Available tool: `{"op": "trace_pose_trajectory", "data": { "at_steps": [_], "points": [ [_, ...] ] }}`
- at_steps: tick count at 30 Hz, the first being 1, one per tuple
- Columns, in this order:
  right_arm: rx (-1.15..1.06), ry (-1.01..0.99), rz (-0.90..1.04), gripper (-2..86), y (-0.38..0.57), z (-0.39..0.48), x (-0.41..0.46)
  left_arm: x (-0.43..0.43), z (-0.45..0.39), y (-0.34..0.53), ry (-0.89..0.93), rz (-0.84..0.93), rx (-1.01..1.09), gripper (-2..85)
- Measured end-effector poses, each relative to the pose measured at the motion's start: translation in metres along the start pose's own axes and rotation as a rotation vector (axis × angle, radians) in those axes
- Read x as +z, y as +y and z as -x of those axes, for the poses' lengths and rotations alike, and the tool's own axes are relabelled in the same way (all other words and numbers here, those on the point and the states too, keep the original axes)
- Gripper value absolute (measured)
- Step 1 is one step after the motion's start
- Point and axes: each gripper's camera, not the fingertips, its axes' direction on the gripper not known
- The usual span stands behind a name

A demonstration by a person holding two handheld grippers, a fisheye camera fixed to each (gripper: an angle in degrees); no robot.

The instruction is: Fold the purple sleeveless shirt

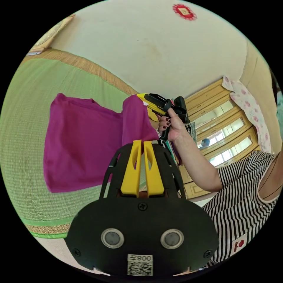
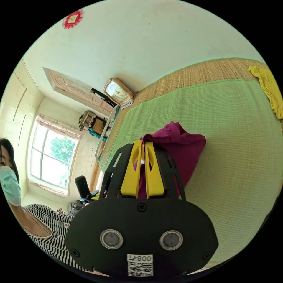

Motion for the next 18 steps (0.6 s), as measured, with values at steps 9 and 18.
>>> {"op": "trace_pose_trajectory", "data": {
  "at_steps": [9, 18],
  "points": [
    [-0.078, 0.094, 0.192, 1.2, -0.022, 0.084, 0.144, -0.094, 0.113, 0.052, 0.046, -0.144, -0.296, 0.9],
    [-0.095, 0.136, 0.291, 1.3, -0.030, 0.133, 0.234, -0.148, 0.183, 0.084, 0.101, -0.199, -0.425, 0.9]
  ]
}}
